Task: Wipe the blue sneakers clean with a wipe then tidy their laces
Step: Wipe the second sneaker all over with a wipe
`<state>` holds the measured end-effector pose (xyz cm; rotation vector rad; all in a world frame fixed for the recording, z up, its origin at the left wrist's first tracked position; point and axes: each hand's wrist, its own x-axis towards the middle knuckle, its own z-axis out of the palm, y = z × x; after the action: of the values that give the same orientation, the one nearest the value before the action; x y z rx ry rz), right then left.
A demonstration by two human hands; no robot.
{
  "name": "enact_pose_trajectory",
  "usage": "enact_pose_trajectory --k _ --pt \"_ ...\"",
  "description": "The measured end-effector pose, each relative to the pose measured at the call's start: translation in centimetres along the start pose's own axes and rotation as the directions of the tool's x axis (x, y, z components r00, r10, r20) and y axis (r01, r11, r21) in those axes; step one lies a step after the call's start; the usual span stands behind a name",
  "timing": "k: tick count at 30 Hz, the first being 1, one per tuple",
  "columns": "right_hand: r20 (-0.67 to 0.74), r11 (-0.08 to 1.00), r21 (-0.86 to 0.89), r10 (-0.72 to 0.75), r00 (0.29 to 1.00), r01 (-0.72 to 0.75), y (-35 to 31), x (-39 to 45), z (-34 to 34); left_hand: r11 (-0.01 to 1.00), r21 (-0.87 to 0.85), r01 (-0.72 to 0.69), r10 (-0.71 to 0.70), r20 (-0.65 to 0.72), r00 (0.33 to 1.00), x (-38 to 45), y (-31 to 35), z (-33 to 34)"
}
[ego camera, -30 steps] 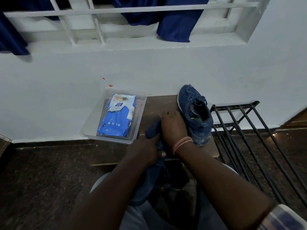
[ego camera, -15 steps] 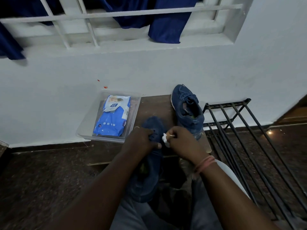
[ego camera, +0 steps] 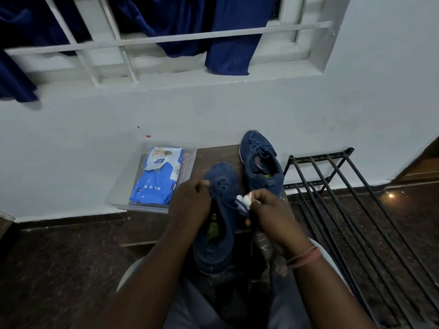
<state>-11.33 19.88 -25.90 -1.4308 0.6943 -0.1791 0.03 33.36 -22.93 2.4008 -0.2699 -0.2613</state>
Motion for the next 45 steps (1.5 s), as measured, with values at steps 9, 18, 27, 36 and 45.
enact_pose_trajectory --k 9,18,27,36,45 --pt "0.155 0.998 0.050 -0.041 0.987 0.033 -2.9 -1.9 0.4 0.507 -0.522 0.686 -0.284 0.650 0.705 -2.1 2.1 -1.7" --pt "-0.265 0.944 -0.303 -0.219 0.939 0.134 -3.5 -1.0 1.6 0.438 -0.619 0.652 -0.287 0.591 0.754 -2.6 2.2 -0.6" --pt "0.041 0.817 -0.514 -0.282 0.958 0.262 -4.1 -2.1 2.6 0.329 -0.721 0.610 -0.265 0.550 0.792 -2.3 2.2 -0.5" --pt "-0.049 0.917 -0.329 -0.255 0.966 0.225 -3.8 -1.9 2.1 0.353 -0.712 0.607 -0.257 0.550 0.795 -2.3 2.6 -0.5" --pt "0.035 0.729 -0.623 -0.335 0.941 0.283 -2.8 -0.6 2.9 0.557 -0.603 0.571 -0.314 0.483 0.817 -1.1 1.8 0.1"
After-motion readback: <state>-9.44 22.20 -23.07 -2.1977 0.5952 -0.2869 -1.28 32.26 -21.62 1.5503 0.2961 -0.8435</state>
